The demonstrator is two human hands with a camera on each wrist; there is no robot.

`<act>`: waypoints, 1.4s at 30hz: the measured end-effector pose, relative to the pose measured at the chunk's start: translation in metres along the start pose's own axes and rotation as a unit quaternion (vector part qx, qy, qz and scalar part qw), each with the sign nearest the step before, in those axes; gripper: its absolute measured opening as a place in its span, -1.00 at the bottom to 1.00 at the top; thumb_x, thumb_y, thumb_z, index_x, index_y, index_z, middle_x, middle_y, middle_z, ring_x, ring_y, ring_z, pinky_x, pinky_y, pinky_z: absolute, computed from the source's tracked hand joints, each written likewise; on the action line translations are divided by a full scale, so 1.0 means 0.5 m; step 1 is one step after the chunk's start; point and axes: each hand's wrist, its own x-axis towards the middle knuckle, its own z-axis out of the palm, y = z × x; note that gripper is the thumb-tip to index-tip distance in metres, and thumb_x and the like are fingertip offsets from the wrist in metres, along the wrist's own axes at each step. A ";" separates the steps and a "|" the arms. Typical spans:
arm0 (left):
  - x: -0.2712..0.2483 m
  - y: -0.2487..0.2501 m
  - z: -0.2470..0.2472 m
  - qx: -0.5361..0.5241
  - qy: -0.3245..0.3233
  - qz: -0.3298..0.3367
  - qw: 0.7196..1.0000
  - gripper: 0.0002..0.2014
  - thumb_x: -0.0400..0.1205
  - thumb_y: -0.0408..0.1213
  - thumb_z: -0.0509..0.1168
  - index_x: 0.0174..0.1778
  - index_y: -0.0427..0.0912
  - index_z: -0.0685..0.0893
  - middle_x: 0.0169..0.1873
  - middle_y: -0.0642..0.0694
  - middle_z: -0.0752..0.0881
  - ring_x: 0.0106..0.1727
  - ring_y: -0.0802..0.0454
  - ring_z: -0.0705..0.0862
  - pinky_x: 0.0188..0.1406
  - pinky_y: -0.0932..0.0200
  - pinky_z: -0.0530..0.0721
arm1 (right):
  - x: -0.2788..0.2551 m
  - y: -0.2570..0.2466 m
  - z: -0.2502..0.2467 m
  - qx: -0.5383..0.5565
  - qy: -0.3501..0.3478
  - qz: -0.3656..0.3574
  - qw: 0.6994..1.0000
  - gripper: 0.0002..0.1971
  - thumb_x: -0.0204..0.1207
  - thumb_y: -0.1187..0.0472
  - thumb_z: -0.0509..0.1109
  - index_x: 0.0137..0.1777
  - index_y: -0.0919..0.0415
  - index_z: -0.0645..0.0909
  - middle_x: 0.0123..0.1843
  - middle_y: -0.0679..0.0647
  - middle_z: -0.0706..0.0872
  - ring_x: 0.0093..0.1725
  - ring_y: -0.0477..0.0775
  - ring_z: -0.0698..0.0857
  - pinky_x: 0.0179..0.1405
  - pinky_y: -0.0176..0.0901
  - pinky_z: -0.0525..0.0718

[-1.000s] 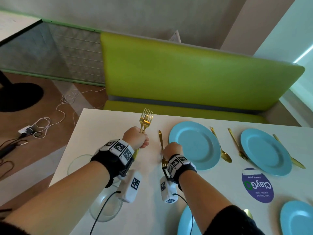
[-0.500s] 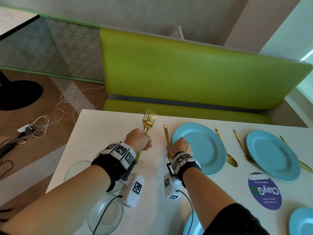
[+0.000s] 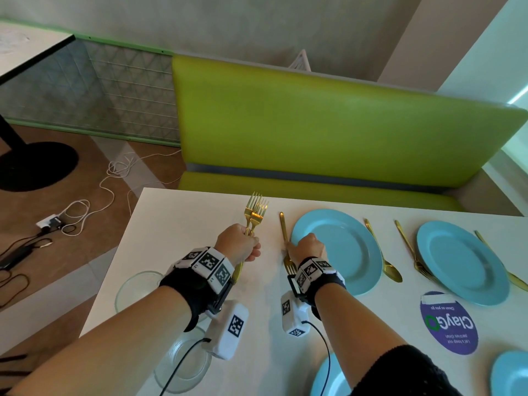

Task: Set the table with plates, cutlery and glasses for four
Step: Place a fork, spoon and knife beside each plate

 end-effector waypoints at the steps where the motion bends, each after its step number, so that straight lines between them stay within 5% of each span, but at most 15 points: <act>1: -0.003 0.000 0.002 -0.003 0.000 0.001 1.000 -0.95 0.68 -0.38 0.18 -0.03 -0.26 0.54 -0.22 -0.15 0.69 -0.15 -0.07 0.71 -0.07 0.11 0.73 | -0.003 0.002 -0.006 -0.002 -0.001 -0.011 1.000 -0.57 0.47 -0.05 0.41 0.19 0.25 0.55 0.12 0.23 0.68 0.14 0.25 0.69 0.05 -0.02 0.68; 4: -0.016 -0.002 0.012 -0.017 -0.001 -0.007 1.000 -0.91 0.69 -0.37 0.12 -0.01 -0.27 0.53 -0.25 -0.13 0.68 -0.18 -0.07 0.70 -0.07 0.09 0.73 | -0.024 0.011 -0.027 0.022 -0.011 -0.058 0.998 -0.75 0.49 -0.02 0.37 -0.19 0.17 0.57 -0.12 0.20 0.68 -0.06 0.17 0.65 0.01 -0.06 0.67; 6: -0.027 -0.004 0.026 -0.028 -0.010 -0.015 0.999 -0.89 0.69 -0.38 0.10 0.03 -0.28 0.52 -0.24 -0.14 0.66 -0.21 -0.06 0.69 -0.10 0.07 0.73 | -0.050 0.024 -0.041 0.063 -0.031 -0.081 0.994 -0.74 0.53 -0.05 0.35 -0.10 0.17 0.63 -0.07 0.13 0.73 -0.02 0.11 0.65 -0.01 -0.15 0.60; 8: -0.043 -0.008 0.044 -0.030 -0.025 -0.018 0.999 -0.86 0.67 -0.40 0.10 0.05 -0.29 0.54 -0.22 -0.14 0.63 -0.26 -0.02 0.66 -0.18 0.09 0.73 | -0.083 0.041 -0.054 0.090 -0.073 -0.094 0.989 -0.69 0.54 -0.12 0.33 -0.05 0.14 0.62 -0.21 0.06 0.70 -0.23 0.02 0.63 -0.20 -0.22 0.58; 10: -0.062 -0.015 0.067 -0.029 -0.043 -0.013 0.999 -0.88 0.65 -0.41 0.12 -0.03 -0.27 0.58 -0.25 -0.13 0.60 -0.29 0.00 0.64 -0.22 0.10 0.73 | -0.114 0.058 -0.063 0.112 -0.118 -0.102 0.981 -0.67 0.56 -0.13 0.31 -0.16 0.15 0.59 -0.38 0.01 0.62 -0.48 -0.05 0.54 -0.48 -0.29 0.51; 13: -0.093 -0.035 0.113 -0.036 -0.065 0.004 0.997 -0.82 0.62 -0.44 0.20 -0.26 -0.15 0.60 -0.30 -0.11 0.63 -0.35 0.03 0.62 -0.32 0.15 0.72 | -0.156 0.093 -0.079 0.196 -0.148 -0.079 0.966 -0.69 0.59 -0.03 0.31 -0.32 0.11 0.53 -0.34 -0.03 0.61 -0.50 -0.08 0.52 -0.60 -0.31 0.44; 18: -0.147 -0.064 0.197 -0.025 -0.109 0.029 0.993 -0.82 0.57 -0.43 0.34 -0.31 -0.10 0.61 -0.30 -0.11 0.68 -0.35 0.02 0.64 -0.28 0.12 0.73 | -0.206 0.183 -0.112 0.244 -0.139 -0.018 0.960 -0.73 0.59 0.07 0.35 -0.31 0.15 0.54 -0.33 -0.01 0.59 -0.49 -0.07 0.49 -0.58 -0.31 0.41; 21: -0.189 -0.073 0.241 0.011 -0.130 0.046 0.990 -0.82 0.54 -0.46 0.32 -0.28 -0.09 0.62 -0.14 -0.22 0.75 -0.23 -0.06 0.68 -0.17 0.08 0.77 | -0.232 0.239 -0.133 0.280 -0.134 0.011 0.951 -0.75 0.57 0.06 0.37 -0.22 0.23 0.57 -0.27 0.04 0.64 -0.48 -0.07 0.51 -0.56 -0.30 0.40; 24: -0.227 -0.075 0.274 0.044 -0.142 0.073 0.986 -0.84 0.53 -0.48 0.27 -0.11 -0.15 0.69 -0.12 -0.22 0.75 -0.18 -0.08 0.71 -0.03 0.03 0.76 | -0.247 0.284 -0.150 0.284 -0.126 0.013 0.950 -0.79 0.58 0.09 0.36 -0.20 0.21 0.57 -0.28 0.02 0.64 -0.47 -0.09 0.51 -0.54 -0.31 0.39; 27: -0.249 -0.075 0.306 0.117 -0.131 0.110 0.978 -0.70 0.53 -0.42 0.29 0.15 -0.11 0.71 -0.03 -0.15 0.74 0.09 -0.13 0.72 0.15 0.08 0.66 | -0.259 0.320 -0.170 0.293 -0.119 0.010 0.948 -0.82 0.59 0.12 0.34 -0.15 0.22 0.59 -0.27 0.00 0.65 -0.44 -0.09 0.52 -0.53 -0.32 0.41; 31: -0.282 -0.078 0.351 0.085 -0.106 0.093 0.986 -0.72 0.60 -0.39 0.27 0.19 -0.08 0.69 0.07 -0.21 0.71 0.17 -0.16 0.67 0.24 0.02 0.67 | -0.268 0.389 -0.197 0.309 -0.078 -0.001 0.948 -0.77 0.63 0.17 0.29 -0.29 0.15 0.56 -0.33 -0.02 0.67 -0.44 -0.09 0.54 -0.54 -0.32 0.44; 36: -0.312 -0.090 0.402 -0.006 -0.096 0.042 0.995 -0.74 0.62 -0.50 0.16 0.15 -0.23 0.66 -0.29 -0.15 0.62 -0.32 -0.01 0.61 -0.22 0.07 0.72 | -0.257 0.535 -0.250 0.226 -0.018 0.029 0.974 -0.71 0.58 0.18 0.35 -0.41 0.12 0.57 -0.34 0.07 0.69 -0.48 -0.04 0.53 -0.56 -0.30 0.47; 39: -0.325 -0.104 0.428 -0.012 -0.088 0.022 0.996 -0.74 0.63 -0.50 0.15 0.15 -0.24 0.66 -0.24 -0.15 0.61 -0.37 0.07 0.58 -0.30 0.17 0.70 | -0.250 0.613 -0.284 0.176 -0.013 0.077 0.981 -0.73 0.56 0.21 0.33 -0.40 0.17 0.59 -0.28 0.14 0.67 -0.45 0.03 0.53 -0.53 -0.26 0.50; 42: -0.328 -0.115 0.446 -0.012 -0.072 0.011 0.997 -0.73 0.62 -0.50 0.15 0.14 -0.24 0.67 -0.31 -0.11 0.61 -0.38 0.07 0.59 -0.34 0.20 0.70 | -0.242 0.669 -0.299 0.080 -0.041 0.099 0.991 -0.86 0.57 0.24 0.27 -0.15 0.23 0.63 -0.17 0.14 0.66 -0.21 0.10 0.60 -0.13 -0.11 0.67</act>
